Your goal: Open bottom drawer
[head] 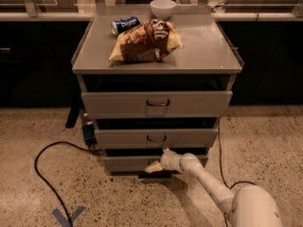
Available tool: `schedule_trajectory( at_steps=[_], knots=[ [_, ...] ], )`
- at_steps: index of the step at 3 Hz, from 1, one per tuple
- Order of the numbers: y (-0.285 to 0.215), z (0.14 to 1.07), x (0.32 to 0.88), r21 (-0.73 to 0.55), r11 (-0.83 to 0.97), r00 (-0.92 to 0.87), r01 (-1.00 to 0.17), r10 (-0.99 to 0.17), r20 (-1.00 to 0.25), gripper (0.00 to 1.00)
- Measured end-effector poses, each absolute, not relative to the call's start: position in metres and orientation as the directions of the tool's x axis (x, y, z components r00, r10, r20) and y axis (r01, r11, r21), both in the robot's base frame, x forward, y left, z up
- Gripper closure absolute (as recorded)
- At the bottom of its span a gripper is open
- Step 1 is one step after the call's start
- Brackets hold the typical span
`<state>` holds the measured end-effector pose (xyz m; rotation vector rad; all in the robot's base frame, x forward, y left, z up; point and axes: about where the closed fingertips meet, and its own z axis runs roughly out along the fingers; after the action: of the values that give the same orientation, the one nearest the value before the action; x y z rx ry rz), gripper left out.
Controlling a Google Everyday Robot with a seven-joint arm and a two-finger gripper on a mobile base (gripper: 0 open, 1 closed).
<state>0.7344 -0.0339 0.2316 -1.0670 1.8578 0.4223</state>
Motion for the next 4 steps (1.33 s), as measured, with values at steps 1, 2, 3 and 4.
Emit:
schedule_trajectory(
  at_steps=[1,2,3,4],
  knots=[
    [-0.034,0.232,0.734,-0.141,0.565,-0.199,-0.813,-0.497,-0.845,0.00],
    [-0.033,0.215,0.732,-0.136,0.564,-0.220,-0.815,-0.517,-0.827,0.00],
    [-0.039,0.187,0.730,-0.114,0.565,-0.279,-0.817,-0.560,-0.781,0.00],
    [-0.048,0.166,0.724,-0.055,0.563,-0.356,-0.824,-0.591,-0.724,0.00]
  ],
)
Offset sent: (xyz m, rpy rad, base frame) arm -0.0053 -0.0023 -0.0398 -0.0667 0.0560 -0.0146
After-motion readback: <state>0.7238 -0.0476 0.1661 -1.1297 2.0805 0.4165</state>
